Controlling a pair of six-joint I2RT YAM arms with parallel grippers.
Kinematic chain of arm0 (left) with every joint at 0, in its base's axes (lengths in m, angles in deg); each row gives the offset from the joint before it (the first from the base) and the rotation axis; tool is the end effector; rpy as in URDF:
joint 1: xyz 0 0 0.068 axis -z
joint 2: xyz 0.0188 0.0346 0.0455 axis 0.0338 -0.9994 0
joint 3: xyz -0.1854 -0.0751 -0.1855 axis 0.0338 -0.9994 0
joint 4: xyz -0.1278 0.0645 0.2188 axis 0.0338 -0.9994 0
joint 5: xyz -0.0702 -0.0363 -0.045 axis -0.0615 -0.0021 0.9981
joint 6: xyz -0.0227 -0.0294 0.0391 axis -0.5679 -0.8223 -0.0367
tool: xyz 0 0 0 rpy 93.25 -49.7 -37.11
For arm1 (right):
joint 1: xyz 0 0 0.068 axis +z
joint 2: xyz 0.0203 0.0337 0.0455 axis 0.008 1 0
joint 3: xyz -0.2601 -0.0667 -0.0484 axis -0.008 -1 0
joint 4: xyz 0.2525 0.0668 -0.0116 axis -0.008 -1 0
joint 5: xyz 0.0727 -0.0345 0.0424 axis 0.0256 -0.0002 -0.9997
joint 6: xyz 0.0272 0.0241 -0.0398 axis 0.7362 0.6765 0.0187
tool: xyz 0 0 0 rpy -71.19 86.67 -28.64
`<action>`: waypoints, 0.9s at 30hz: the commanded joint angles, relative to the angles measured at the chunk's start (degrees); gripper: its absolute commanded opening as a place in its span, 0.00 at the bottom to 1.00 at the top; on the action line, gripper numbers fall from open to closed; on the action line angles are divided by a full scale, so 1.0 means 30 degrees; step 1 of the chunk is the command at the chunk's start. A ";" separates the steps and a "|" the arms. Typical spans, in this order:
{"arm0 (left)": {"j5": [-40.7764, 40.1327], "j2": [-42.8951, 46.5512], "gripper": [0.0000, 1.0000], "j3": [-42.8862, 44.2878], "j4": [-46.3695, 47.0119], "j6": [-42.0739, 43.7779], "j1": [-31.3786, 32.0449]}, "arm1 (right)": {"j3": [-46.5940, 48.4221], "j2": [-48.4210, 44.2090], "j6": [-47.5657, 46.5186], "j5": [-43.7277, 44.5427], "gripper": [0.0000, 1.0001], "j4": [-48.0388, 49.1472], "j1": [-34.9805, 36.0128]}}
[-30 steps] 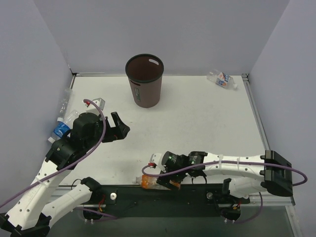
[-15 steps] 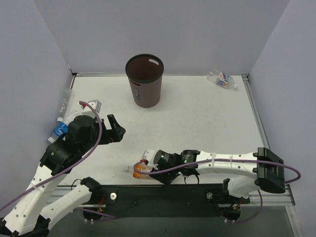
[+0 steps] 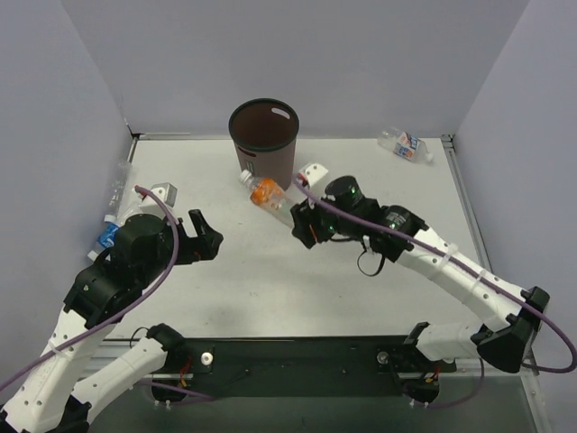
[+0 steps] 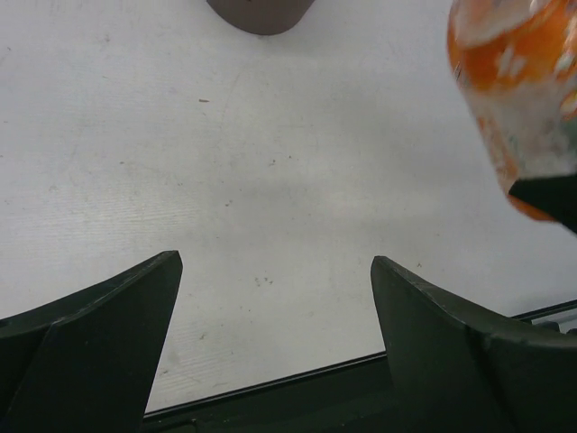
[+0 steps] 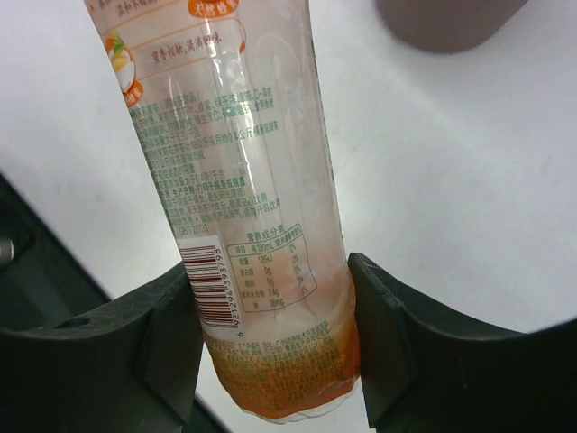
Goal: Put the plastic bottles in the bin
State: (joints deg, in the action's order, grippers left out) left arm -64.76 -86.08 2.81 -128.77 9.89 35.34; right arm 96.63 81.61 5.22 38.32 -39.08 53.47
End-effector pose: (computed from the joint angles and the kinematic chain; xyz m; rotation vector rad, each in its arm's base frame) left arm 0.1044 -0.0604 0.3866 -0.1203 2.0942 -0.5094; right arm 0.1671 0.2268 0.3753 -0.9092 1.8203 0.7116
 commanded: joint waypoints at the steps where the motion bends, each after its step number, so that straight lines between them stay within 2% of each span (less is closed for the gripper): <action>1: -0.0923 0.0070 0.97 0.1345 -0.0408 0.0808 -0.0062 | 0.4103 0.2328 0.1113 -0.2817 0.36 0.2380 -0.3102; 6: -0.1247 0.0040 0.97 0.1962 -0.0907 0.0985 -0.0062 | 0.8996 0.6692 0.1377 -0.3702 0.35 0.2938 -0.4603; 9: -0.1072 0.0274 0.97 0.1758 -0.0908 0.0898 -0.0062 | 1.2481 0.9416 0.2635 -0.4872 0.35 0.3816 -0.5803; 10: -0.1071 0.0275 0.97 0.1758 -0.0965 0.0839 -0.0062 | 1.4607 1.0178 0.2957 -0.5049 0.35 0.3993 -0.6067; 14: -0.1188 0.0450 0.97 0.2021 -0.1375 0.0605 -0.0091 | 1.9590 1.4427 0.3722 -0.5256 0.36 0.4024 -0.6888; 18: -0.1422 0.0538 0.98 0.2051 -0.1756 0.0341 -0.0091 | 2.1952 1.6569 0.4218 -0.5199 0.38 0.4695 -0.7386; 23: -0.2329 0.0392 0.97 0.2284 -0.2137 0.0486 -0.0091 | 2.1308 1.7391 0.4689 -0.5079 0.54 0.6923 -0.7740; 27: -0.3062 0.0013 0.97 0.2461 -0.1992 0.1012 -0.0091 | 2.1922 1.8211 0.4690 -0.5110 0.94 0.6924 -0.7652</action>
State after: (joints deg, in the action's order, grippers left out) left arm -70.64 -85.16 7.33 -135.04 11.71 35.32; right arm 159.27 135.64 18.73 24.33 -24.28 30.02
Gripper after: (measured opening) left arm 0.975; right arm 0.788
